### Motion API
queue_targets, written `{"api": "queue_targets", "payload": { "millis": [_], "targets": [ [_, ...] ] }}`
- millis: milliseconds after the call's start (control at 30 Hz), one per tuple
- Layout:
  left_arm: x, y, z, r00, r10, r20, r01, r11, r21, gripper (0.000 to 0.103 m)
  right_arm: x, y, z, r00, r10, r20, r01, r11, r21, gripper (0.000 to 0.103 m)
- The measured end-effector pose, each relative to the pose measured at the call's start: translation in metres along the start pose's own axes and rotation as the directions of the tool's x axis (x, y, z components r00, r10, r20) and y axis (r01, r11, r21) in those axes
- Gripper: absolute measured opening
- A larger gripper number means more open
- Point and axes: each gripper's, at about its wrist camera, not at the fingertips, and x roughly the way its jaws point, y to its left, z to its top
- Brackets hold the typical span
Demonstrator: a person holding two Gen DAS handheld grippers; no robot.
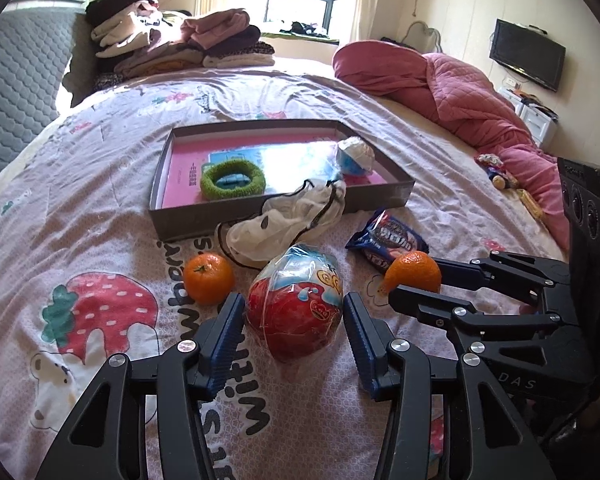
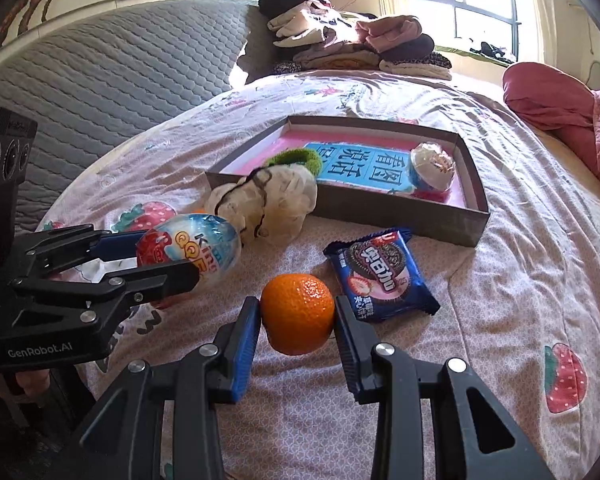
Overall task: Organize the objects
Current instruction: 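Carry Kinder egg with left gripper while right gripper carries orange over grey tray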
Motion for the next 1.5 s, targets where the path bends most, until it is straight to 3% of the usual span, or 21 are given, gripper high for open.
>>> {"api": "queue_targets", "payload": {
  "millis": [333,800,1167,1500],
  "targets": [
    [-0.037,-0.01,0.009,0.993,0.06,0.103,-0.063,0.998,0.028,0.052,-0.03,0.002,0.013,0.995,-0.004,0.096,0.003,1.0,0.006,0.037],
    [-0.061,-0.022,0.022,0.978,0.11,0.178,-0.116,0.993,0.026,0.052,-0.057,0.009,0.025,0.981,-0.027,0.19,0.028,1.0,0.001,0.037],
    [-0.066,-0.016,0.047,0.963,0.115,0.243,-0.123,0.992,0.02,0.052,-0.067,0.006,0.046,0.964,-0.037,0.264,0.036,0.999,0.008,0.037],
    [-0.054,-0.005,0.07,0.959,0.106,0.264,-0.115,0.993,0.019,0.052,-0.059,0.005,0.061,0.958,-0.045,0.282,0.05,0.999,-0.012,0.037]
  ]
}}
